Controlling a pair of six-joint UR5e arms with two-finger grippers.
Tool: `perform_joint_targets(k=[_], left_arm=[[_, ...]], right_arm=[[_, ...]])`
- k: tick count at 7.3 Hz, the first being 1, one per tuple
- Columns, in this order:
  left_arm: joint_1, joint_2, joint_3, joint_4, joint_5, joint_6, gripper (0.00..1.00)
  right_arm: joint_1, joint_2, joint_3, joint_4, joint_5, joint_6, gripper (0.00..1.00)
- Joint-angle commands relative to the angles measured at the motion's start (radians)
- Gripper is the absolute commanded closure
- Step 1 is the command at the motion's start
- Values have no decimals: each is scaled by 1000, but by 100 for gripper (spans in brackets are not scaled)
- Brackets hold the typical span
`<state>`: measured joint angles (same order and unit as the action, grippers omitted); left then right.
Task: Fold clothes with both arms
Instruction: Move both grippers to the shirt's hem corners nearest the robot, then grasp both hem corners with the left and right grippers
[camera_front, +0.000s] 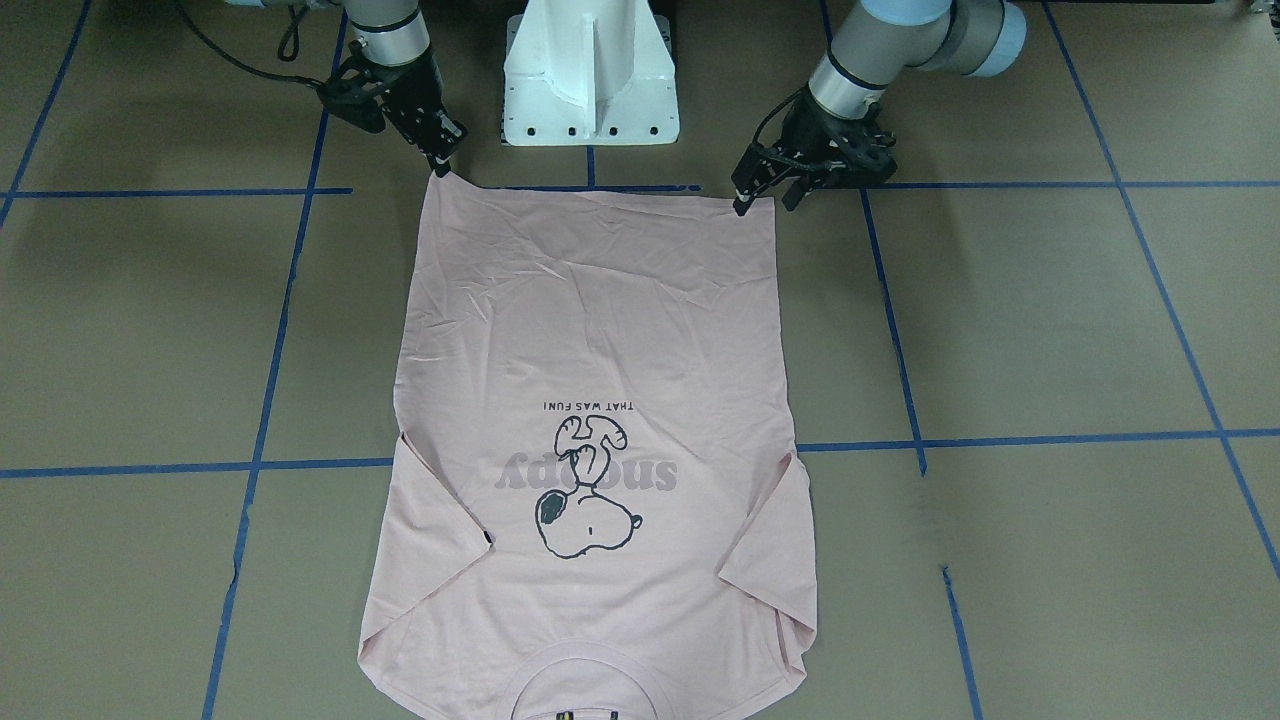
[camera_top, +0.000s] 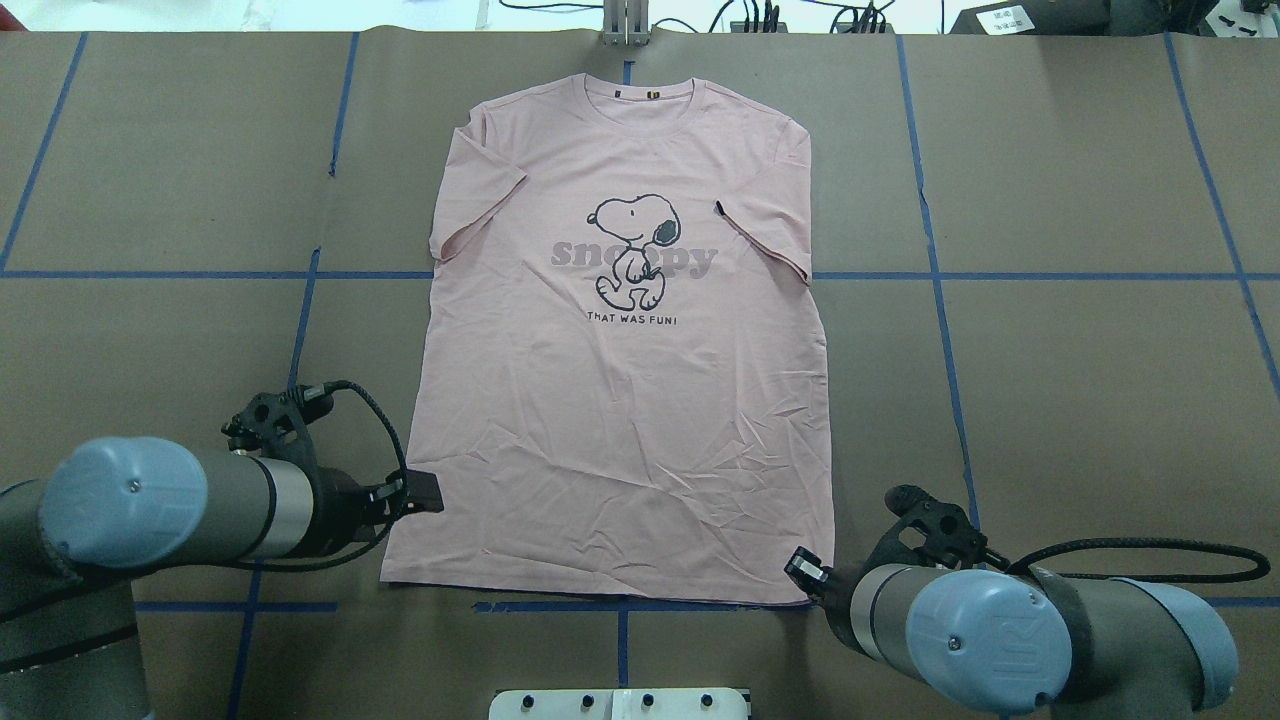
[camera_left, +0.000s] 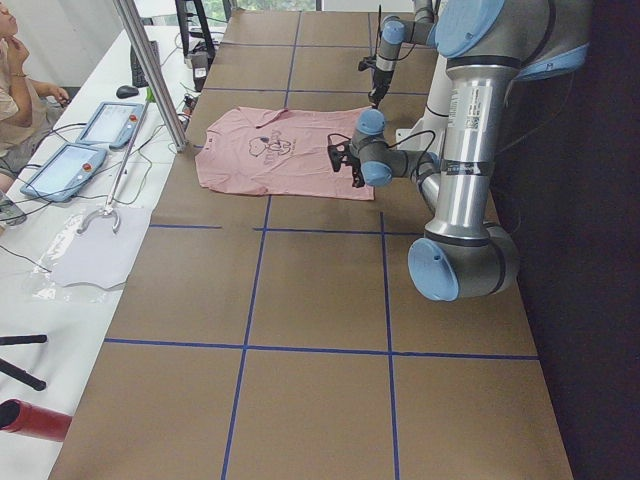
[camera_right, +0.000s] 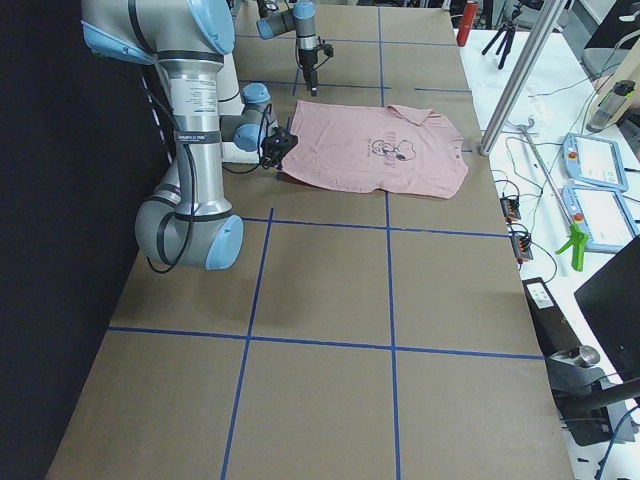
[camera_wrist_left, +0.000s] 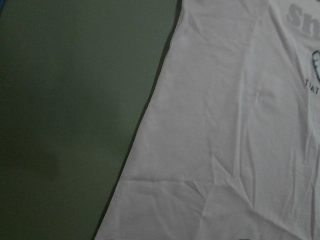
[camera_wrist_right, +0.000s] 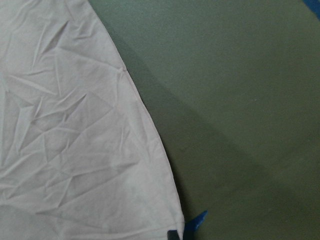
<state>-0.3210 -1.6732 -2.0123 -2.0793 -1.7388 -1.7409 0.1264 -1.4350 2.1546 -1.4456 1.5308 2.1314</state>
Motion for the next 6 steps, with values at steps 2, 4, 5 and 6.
perform_joint_targets(k=[2,4,5,6], left_arm=[[72,4,35,75,41,-31,16],[76,1,32,97,36,-31,35],[77,0,29,97,31,-31,67],[79,0,29,97,31,-32,100]], right_arm=[[13,1,8,1,0,-2,100],[13,2,10,1,0,-2,100],[12,2,10,1,0,-2,100],[12,2,8,1,0,-2,100]])
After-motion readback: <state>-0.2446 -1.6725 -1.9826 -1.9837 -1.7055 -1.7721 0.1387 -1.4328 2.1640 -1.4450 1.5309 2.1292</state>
